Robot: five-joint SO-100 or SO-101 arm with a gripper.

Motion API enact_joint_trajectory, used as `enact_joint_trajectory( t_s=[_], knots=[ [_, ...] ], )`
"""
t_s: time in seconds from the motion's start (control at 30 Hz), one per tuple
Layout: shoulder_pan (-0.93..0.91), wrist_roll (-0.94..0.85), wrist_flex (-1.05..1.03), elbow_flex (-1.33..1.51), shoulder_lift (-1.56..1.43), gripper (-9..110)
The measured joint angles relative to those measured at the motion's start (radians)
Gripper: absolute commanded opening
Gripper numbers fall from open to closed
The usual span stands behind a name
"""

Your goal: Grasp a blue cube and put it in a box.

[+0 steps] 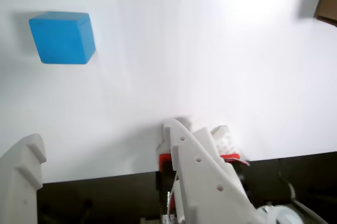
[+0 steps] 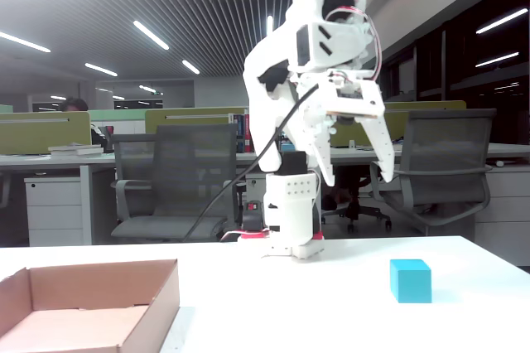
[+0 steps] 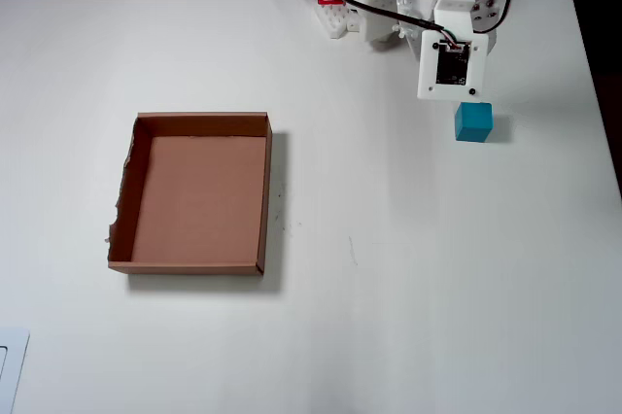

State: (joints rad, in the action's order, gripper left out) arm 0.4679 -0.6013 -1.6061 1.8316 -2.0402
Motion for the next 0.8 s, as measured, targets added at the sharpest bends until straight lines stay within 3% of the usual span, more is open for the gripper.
enact_joint_trajectory(
  t_s=[0.8],
  knots=[
    [0.086,0.109,0.327,0.061,0.287,38]
  ],
)
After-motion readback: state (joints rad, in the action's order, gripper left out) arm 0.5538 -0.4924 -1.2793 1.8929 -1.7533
